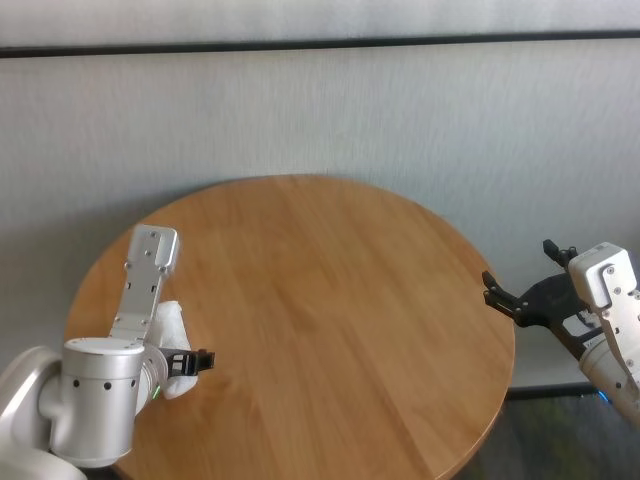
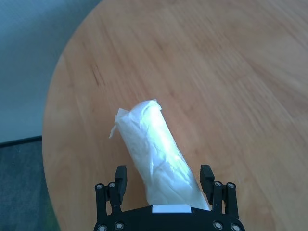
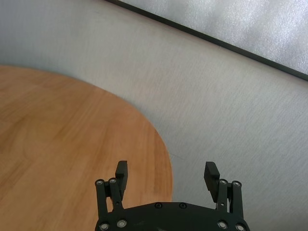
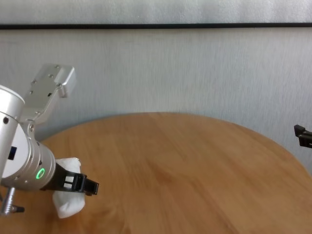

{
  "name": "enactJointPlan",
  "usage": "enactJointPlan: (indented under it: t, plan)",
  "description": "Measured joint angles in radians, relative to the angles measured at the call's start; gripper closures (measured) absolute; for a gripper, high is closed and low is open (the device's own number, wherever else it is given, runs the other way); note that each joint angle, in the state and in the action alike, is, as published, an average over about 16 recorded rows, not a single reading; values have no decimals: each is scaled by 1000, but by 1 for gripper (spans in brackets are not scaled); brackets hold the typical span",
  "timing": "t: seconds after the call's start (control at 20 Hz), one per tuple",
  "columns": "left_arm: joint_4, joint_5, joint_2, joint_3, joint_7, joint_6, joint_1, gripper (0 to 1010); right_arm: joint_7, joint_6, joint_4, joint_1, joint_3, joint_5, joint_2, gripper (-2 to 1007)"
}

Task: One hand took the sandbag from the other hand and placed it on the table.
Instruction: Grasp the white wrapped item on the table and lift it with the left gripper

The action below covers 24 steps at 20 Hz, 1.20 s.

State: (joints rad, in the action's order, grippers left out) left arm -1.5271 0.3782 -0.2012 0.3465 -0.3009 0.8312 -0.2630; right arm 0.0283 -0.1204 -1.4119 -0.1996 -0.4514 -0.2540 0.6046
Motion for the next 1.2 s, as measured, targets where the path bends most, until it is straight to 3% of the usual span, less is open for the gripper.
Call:
enactJointPlan:
  t: [1.2]
  plan:
    - [48,-43,29,-26,23,3,-15,8,0,0,0,0,0,0,0,4]
